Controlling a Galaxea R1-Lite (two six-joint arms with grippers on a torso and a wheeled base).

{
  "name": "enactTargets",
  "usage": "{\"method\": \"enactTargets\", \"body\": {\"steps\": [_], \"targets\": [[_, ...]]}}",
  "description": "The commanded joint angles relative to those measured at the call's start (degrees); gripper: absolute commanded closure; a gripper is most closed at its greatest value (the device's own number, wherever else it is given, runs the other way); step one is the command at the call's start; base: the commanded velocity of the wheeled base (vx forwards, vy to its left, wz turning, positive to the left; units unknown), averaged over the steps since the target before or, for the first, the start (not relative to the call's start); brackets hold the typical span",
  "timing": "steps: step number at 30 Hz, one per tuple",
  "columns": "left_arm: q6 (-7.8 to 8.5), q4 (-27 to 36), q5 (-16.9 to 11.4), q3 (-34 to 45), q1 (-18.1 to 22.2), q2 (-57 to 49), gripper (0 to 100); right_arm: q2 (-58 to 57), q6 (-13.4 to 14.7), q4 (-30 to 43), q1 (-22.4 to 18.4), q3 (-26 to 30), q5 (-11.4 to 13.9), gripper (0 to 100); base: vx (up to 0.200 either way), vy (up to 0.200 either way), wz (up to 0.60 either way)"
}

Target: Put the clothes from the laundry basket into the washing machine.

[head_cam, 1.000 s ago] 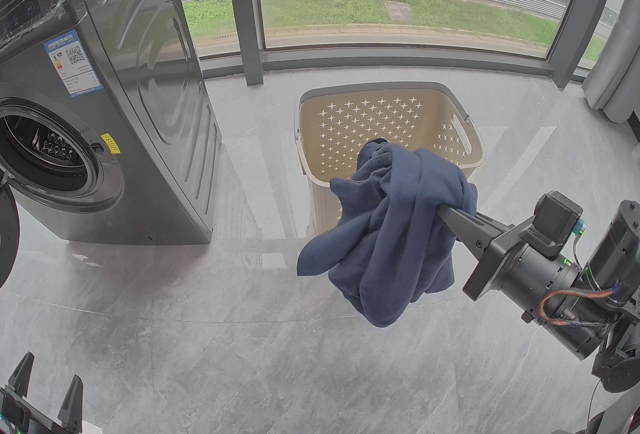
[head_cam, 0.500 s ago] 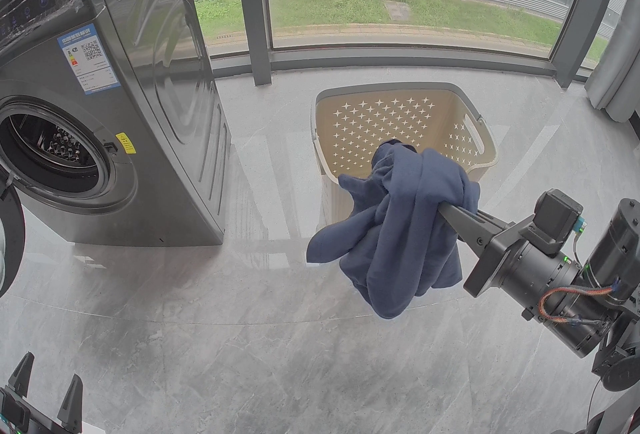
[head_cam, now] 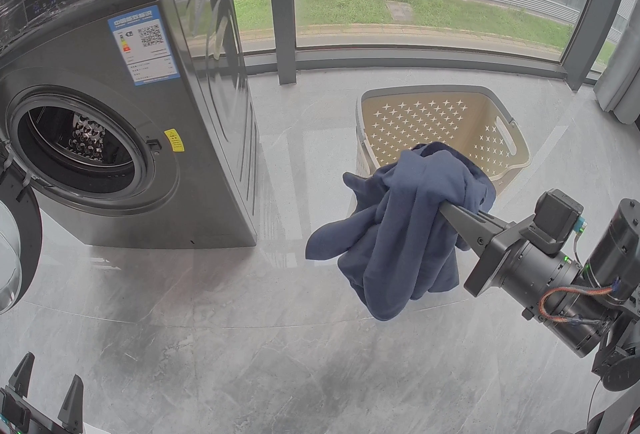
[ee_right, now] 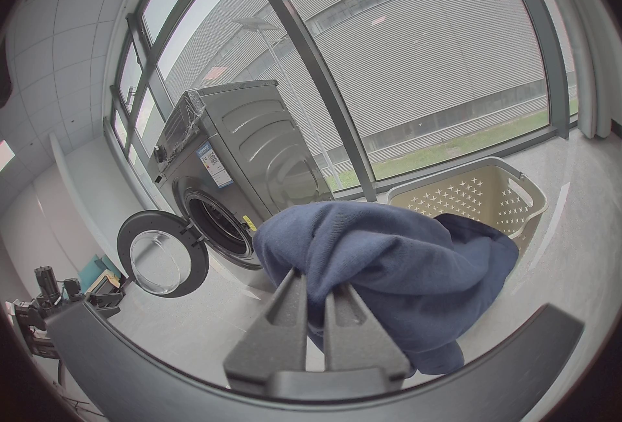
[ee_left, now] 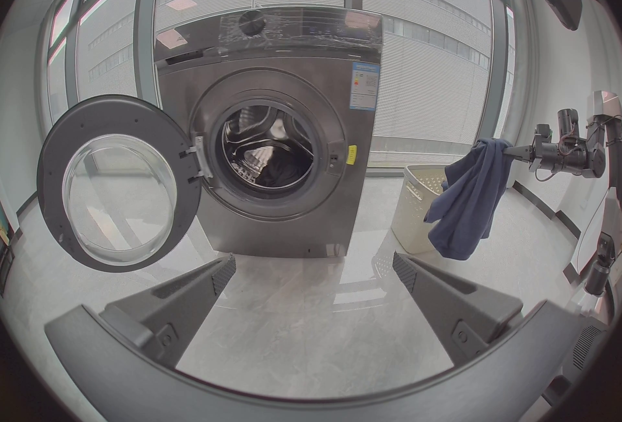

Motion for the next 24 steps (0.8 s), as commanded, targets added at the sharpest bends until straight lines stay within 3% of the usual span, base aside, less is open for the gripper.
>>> {"method": "enactTargets", "body": {"steps": [1,24], "targets": [[-0.01,0.1,0.0,0.9,0.0,-0.8,0,0.0,0.0,0.0,-0.1,0.0,-0.2,100,0.0,0.2,0.0],[0.08,0.1,0.0,0.9,0.0,-0.8,0,0.0,0.0,0.3,-0.2,0.2,-0.2,100,0.0,0.2,0.0]]}}
